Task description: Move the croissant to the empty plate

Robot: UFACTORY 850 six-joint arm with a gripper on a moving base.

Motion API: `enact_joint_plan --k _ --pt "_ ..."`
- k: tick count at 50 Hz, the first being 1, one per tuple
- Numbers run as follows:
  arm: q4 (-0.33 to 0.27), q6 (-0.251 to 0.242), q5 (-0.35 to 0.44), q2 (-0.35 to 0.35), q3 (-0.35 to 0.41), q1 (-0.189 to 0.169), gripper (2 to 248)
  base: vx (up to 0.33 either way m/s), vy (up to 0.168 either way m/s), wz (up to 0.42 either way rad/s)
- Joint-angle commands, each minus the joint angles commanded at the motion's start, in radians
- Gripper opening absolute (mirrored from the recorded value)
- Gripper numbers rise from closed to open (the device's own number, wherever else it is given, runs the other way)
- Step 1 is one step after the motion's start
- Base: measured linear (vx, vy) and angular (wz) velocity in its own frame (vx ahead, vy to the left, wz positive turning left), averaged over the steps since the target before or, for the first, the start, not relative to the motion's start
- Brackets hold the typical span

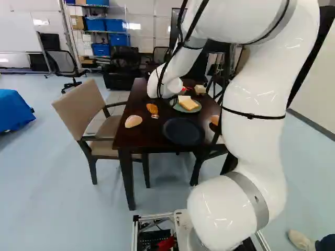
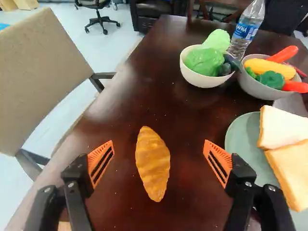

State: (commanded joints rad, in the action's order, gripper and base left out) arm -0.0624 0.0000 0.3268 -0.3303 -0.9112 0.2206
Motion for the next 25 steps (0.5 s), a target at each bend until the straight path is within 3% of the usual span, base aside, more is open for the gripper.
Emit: enact_joint_plan --k 25 --pt "0.000 0.000 -0.148 -0.086 -0.108 0.029 247 0.000 0.000 0.000"
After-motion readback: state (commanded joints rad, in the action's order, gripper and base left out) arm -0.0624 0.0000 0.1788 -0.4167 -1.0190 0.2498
